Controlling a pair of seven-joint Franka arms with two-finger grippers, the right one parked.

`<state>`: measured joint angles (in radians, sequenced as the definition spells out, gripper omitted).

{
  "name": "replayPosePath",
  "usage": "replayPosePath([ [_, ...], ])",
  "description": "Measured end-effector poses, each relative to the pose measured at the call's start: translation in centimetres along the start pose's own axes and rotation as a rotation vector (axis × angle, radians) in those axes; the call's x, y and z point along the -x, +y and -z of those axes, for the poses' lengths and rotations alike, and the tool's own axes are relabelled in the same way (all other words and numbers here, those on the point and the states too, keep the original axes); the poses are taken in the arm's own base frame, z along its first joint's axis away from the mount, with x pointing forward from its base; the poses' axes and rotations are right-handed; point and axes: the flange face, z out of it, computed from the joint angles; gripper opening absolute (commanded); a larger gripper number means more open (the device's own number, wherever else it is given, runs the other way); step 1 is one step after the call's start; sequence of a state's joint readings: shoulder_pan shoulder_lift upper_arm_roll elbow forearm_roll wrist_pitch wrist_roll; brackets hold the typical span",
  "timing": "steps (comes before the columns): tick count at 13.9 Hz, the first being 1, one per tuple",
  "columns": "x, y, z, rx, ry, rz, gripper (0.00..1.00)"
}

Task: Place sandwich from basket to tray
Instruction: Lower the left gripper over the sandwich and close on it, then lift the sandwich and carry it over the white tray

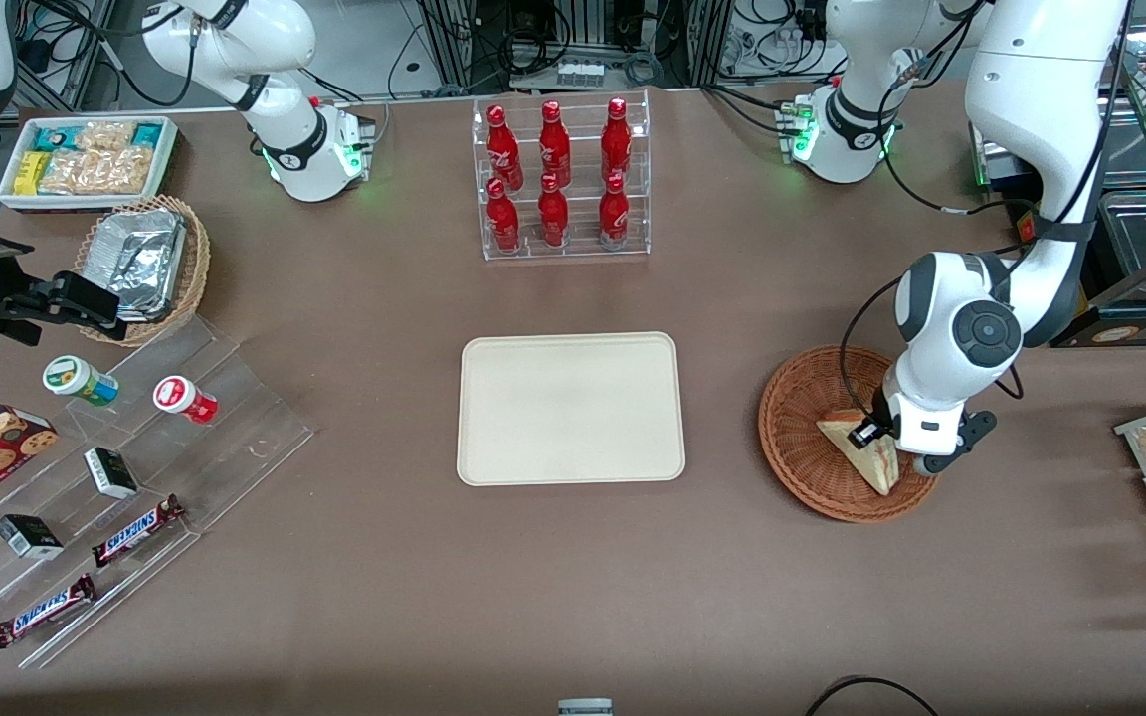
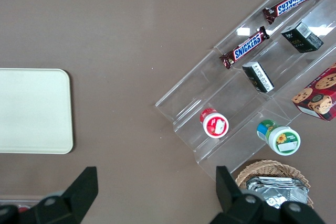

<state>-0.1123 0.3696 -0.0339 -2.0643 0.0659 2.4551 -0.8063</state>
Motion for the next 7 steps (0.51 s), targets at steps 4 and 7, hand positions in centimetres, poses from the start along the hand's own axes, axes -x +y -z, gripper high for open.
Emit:
replayPosePath([
  [4, 0.0, 1.9, 4.4, -0.08, -0.064, -0.029, 0.0],
  [7, 1.9, 4.5, 10.9, -0.116, -0.085, -0.101, 0.0],
])
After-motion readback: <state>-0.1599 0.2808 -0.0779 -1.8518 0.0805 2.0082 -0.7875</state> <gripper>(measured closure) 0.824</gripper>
